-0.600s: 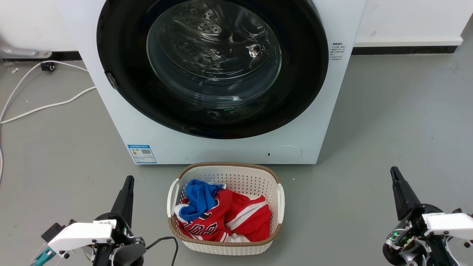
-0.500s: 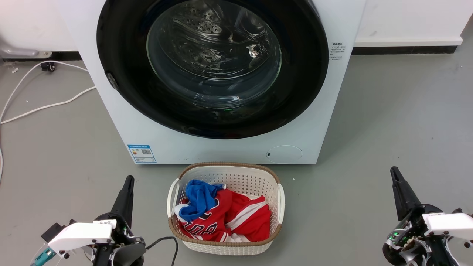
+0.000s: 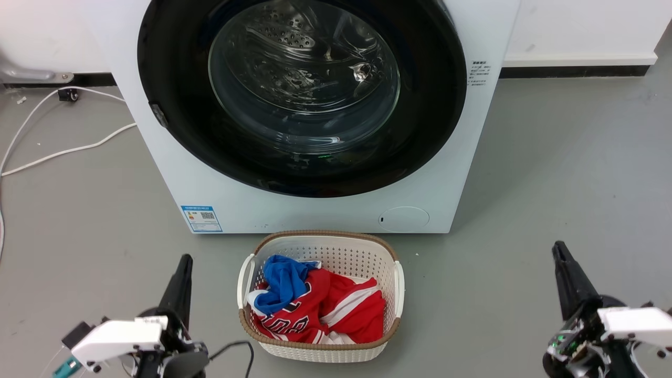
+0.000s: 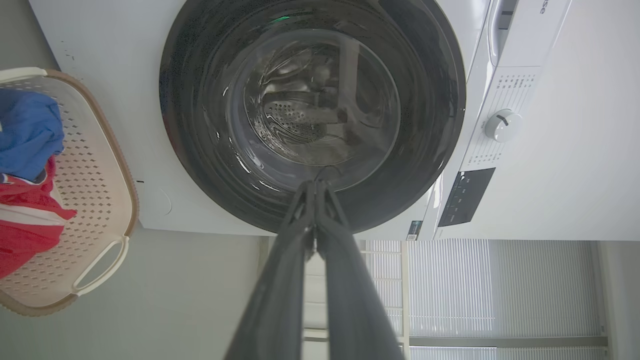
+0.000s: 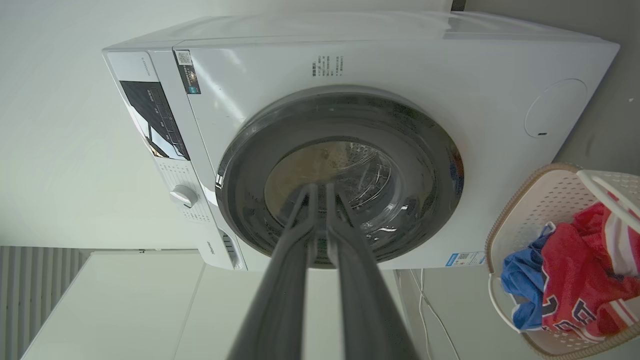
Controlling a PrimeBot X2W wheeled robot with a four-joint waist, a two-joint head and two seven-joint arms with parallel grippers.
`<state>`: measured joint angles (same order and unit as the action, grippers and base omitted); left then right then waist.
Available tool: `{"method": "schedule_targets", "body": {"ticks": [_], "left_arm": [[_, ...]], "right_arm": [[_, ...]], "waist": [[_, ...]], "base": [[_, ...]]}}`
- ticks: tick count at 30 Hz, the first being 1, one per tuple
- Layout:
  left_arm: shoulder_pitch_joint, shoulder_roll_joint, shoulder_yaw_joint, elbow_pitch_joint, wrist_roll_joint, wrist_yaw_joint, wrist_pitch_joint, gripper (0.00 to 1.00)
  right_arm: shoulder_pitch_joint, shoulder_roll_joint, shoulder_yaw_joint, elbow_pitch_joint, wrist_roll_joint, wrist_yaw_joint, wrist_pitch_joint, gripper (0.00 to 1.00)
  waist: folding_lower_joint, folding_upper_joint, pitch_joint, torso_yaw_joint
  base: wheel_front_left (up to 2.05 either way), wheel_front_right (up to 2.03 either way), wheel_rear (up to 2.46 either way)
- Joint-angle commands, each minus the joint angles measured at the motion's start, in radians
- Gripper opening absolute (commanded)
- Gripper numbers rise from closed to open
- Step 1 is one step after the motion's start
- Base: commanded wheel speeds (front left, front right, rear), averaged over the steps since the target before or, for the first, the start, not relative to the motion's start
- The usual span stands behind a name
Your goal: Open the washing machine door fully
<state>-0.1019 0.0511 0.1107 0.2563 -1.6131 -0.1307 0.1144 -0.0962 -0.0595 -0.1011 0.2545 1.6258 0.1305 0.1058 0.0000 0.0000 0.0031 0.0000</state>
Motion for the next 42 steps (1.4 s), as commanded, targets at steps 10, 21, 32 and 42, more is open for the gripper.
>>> {"method": "schedule_targets", "body": {"ticks": [10,21,32,42], "left_arm": [[0.019,-0.001,-0.004,-0.016,0.065,0.002,-0.040,1.00],[0.028,-0.001,-0.029,-0.100,0.313,0.056,-0.091,1.00],[0.043,-0.001,-0.086,-0.148,0.584,0.120,-0.137,1.00],[0.053,0.018,-0.141,-0.177,0.758,0.174,-0.174,1.00]], "right_arm": [[0.025,0.002,-0.008,-0.005,-0.074,0.000,-0.039,1.00],[0.046,0.003,-0.002,-0.111,-0.373,0.000,-0.089,1.00],[0.076,0.004,0.034,-0.183,-0.693,0.000,-0.134,1.00],[0.100,0.005,0.038,-0.205,-0.882,0.000,-0.170,1.00]], "waist": [[0.0000,0.0000,0.001,0.000],[0.0000,0.0000,0.004,-0.001],[0.0000,0.0000,0.005,0.000],[0.0000,0.0000,0.004,0.000]], "base": [[0.00,0.00,0.00],[0.00,0.00,0.00],[0.00,0.00,0.00],[0.00,0.00,0.00]]}}
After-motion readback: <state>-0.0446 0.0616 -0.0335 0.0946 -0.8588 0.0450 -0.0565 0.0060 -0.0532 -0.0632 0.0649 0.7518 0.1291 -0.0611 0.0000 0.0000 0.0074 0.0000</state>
